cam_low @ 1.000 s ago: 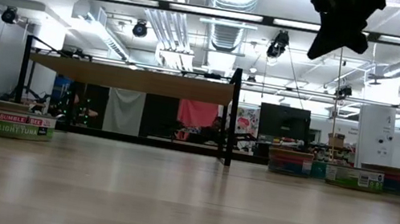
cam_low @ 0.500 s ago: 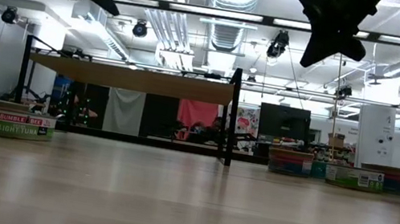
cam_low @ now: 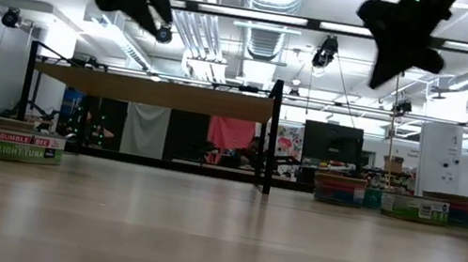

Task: Stack canned seafood by type on shelf
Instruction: Put the green tuna can on the shelf

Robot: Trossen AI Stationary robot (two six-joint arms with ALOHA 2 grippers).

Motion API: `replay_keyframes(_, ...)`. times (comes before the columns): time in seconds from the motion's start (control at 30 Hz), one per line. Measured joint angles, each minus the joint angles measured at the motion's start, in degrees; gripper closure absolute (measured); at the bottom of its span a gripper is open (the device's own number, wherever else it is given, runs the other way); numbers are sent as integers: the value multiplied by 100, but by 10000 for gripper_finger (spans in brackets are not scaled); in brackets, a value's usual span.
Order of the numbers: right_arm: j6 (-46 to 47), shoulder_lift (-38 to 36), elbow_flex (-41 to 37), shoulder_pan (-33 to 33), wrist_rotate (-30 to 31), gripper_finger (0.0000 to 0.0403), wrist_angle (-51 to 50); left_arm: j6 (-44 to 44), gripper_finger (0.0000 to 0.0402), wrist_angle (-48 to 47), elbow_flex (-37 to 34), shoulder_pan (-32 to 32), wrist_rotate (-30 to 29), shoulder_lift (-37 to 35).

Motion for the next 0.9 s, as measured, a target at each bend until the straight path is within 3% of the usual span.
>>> replay_keyframes(0.13,587,34,-205,16,-466,392,-999,558,301,0,409,13,26,-183)
replay_keyframes(0.23,895,-28,-526,39,-965,392,-1158,1006,382,28,717,7,12,-327)
replay_keyframes(0.33,1103,-31,-909,62,-1430,392,-999,1159,389,11,1002,9,-150,-382)
replay_keyframes(0.6,1589,-16,-1845,266,-1461,392,495,1279,400,7,1462,9,-383,-446)
replay_keyframes(0.73,1623,-4,-2193,358,-1145,392,1080,1314,399,13,1511,9,-698,-507)
replay_keyframes(0.9,1784,30,-2412,487,-596,392,1115,1151,384,40,1450,9,-737,-668)
